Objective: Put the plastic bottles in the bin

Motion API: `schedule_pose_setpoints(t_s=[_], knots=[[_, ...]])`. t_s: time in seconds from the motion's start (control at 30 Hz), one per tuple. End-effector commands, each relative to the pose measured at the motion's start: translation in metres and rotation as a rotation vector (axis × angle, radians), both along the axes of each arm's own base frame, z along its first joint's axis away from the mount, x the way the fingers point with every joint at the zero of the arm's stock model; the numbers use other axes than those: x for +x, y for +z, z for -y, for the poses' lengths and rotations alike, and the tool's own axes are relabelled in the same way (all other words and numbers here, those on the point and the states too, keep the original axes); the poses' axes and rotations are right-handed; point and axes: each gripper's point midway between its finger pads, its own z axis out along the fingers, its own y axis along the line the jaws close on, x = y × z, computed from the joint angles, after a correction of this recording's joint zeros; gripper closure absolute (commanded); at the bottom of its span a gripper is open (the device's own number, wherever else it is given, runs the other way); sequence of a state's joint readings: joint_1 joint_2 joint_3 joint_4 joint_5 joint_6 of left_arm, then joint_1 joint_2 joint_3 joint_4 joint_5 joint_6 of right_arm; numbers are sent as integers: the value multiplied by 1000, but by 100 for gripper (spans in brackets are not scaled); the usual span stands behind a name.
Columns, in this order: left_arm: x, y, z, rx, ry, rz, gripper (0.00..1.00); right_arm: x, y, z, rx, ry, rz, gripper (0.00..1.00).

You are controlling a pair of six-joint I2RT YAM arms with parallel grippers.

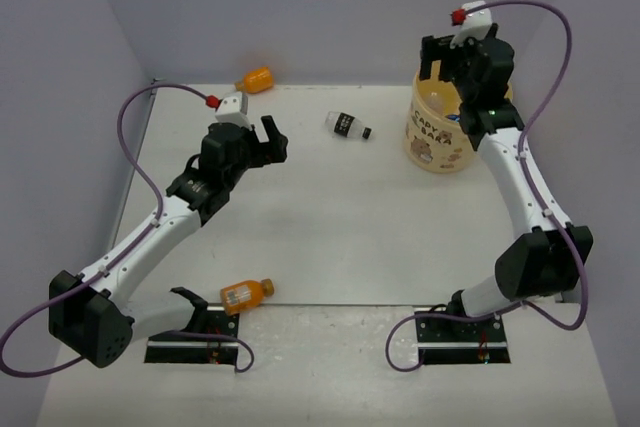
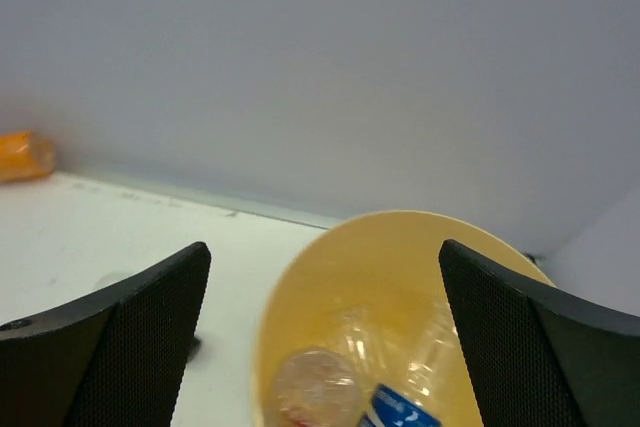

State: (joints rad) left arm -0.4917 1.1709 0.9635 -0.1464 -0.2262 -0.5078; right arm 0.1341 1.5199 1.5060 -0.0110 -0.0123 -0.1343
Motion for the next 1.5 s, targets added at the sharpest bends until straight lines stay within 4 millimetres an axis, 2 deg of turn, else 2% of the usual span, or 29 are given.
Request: schedule_pose_setpoints(t_s=[0.0, 0.03, 0.07, 0.1, 0.2, 0.23, 0.27, 0.33, 0.37, 0.47, 0.6, 0.7, 0.87, 1.27, 1.47], knots=[[11, 6, -7, 13, 8, 4, 0, -20, -10, -92, -309, 356, 6, 1], [13, 3, -9, 14, 13, -3, 0, -27, -28, -116, -304, 465, -56, 1], [15, 2, -10, 16, 15, -7, 0, -30, -33, -132, -291, 532, -90, 1], [16, 1, -11, 16, 9, -6, 0, -27, -34, -139, -279, 554, -107, 1], [21, -1, -18, -4, -6, -4, 0, -15, -69, -163, -283, 609, -211, 1], [24, -2, -24, -8, 2, -10, 0, -2, -95, -172, -291, 616, -269, 1], [26, -5, -30, -8, 14, -17, 0, 6, -110, -178, -292, 614, -303, 1], [28, -7, -38, -4, 28, -27, 0, 18, -149, -184, -292, 614, -399, 1], [29, -8, -41, -4, 34, -29, 0, 24, -142, -187, -290, 607, -385, 1], [30, -12, -48, 0, 50, -41, 0, 46, -185, -196, -282, 609, -500, 1], [30, -13, -53, 2, 55, -50, 0, 58, -215, -195, -293, 577, -552, 1], [30, -14, -55, 5, 55, -55, 0, 61, -249, -191, -328, 572, -606, 1], [30, -18, -57, 6, 64, -63, 0, 57, -279, -180, -391, 552, -683, 1], [27, -26, -57, -2, 63, -92, 0, 67, -317, -166, -546, 531, -700, 5], [28, -19, -60, 6, 78, -90, 0, 76, -331, -158, -650, 536, -666, 3]])
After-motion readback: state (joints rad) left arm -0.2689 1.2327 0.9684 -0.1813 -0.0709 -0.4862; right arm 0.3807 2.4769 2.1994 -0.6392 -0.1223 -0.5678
